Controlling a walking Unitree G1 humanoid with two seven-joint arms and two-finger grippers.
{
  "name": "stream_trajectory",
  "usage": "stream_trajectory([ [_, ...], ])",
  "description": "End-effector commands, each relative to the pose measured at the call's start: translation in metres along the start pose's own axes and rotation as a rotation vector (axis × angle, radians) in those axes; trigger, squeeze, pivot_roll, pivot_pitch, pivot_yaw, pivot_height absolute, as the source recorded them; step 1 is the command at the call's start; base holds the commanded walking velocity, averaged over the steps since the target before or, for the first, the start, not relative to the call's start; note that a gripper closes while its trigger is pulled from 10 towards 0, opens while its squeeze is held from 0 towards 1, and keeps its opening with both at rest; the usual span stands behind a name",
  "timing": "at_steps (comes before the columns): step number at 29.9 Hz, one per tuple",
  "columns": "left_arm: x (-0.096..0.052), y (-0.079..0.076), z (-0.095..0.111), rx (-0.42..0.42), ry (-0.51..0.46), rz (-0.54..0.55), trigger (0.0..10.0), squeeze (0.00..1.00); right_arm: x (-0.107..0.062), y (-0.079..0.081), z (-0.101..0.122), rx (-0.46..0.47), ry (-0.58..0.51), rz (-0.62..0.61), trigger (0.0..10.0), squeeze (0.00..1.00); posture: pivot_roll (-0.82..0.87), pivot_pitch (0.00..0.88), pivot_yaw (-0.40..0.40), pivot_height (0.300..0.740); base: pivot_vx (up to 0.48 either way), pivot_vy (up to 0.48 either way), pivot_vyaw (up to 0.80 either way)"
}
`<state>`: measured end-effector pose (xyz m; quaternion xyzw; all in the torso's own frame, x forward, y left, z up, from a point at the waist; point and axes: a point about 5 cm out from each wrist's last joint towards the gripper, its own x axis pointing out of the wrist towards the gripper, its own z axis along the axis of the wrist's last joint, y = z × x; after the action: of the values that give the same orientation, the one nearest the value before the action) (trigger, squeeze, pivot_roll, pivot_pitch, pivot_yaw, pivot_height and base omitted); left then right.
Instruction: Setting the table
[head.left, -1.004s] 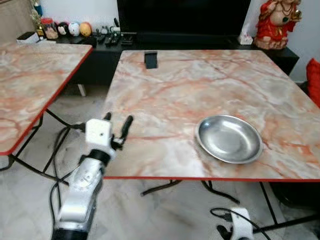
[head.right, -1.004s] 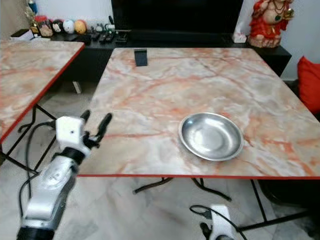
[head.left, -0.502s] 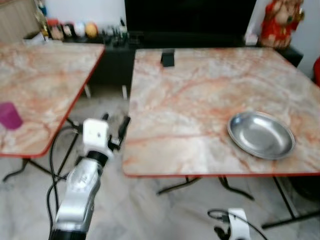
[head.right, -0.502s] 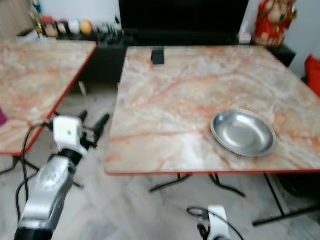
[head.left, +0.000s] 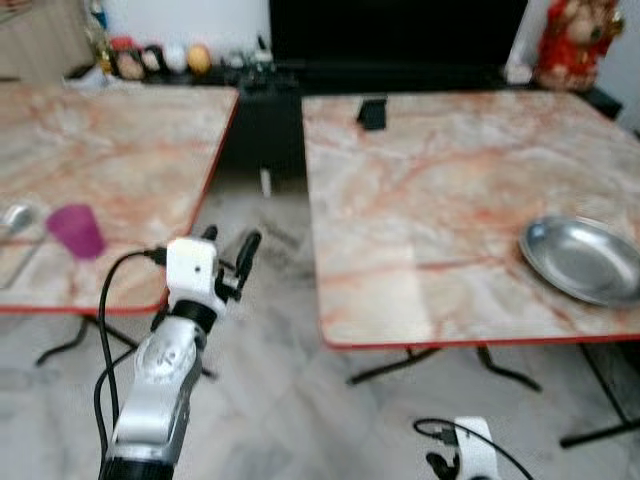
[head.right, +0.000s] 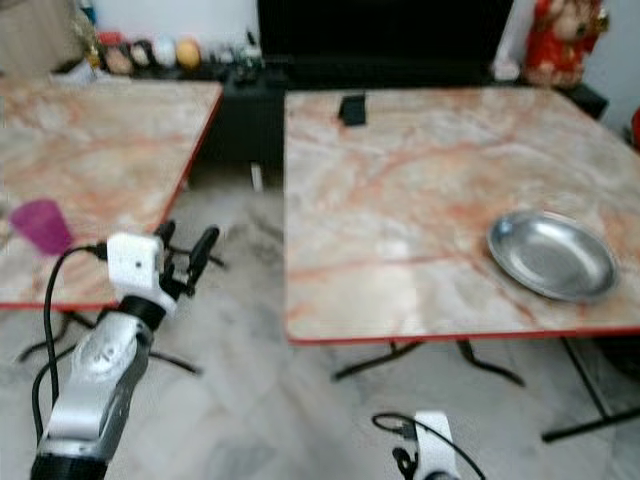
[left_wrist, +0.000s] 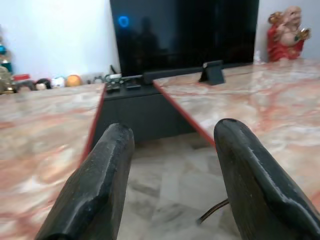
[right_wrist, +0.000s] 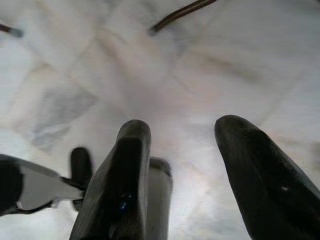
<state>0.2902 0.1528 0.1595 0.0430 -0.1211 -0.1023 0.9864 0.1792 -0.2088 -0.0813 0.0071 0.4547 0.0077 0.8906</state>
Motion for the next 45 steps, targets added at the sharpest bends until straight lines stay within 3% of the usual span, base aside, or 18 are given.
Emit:
stream_trajectory([
  [1, 0.0021, -0.0063, 0.0014, -0.004, -0.005, -0.023, 10.0, 0.0, -0.002, -0.005, -0.0055, 0.002, 0.016, -0.013, 10.0, 0.0, -0.02, 0.0, 0.014, 0.707, 0.0, 0.352, 0.0],
  [45, 0.0007, -0.0031, 0.0021, -0.02, 0.001, 0.024, 10.0, 0.0, -0.0014, -0.0059, -0.0015, 0.019, 0.006, -0.006, 10.0, 0.0, 0.0, 0.0, -0.009, 0.707, 0.0, 0.351, 0.0],
])
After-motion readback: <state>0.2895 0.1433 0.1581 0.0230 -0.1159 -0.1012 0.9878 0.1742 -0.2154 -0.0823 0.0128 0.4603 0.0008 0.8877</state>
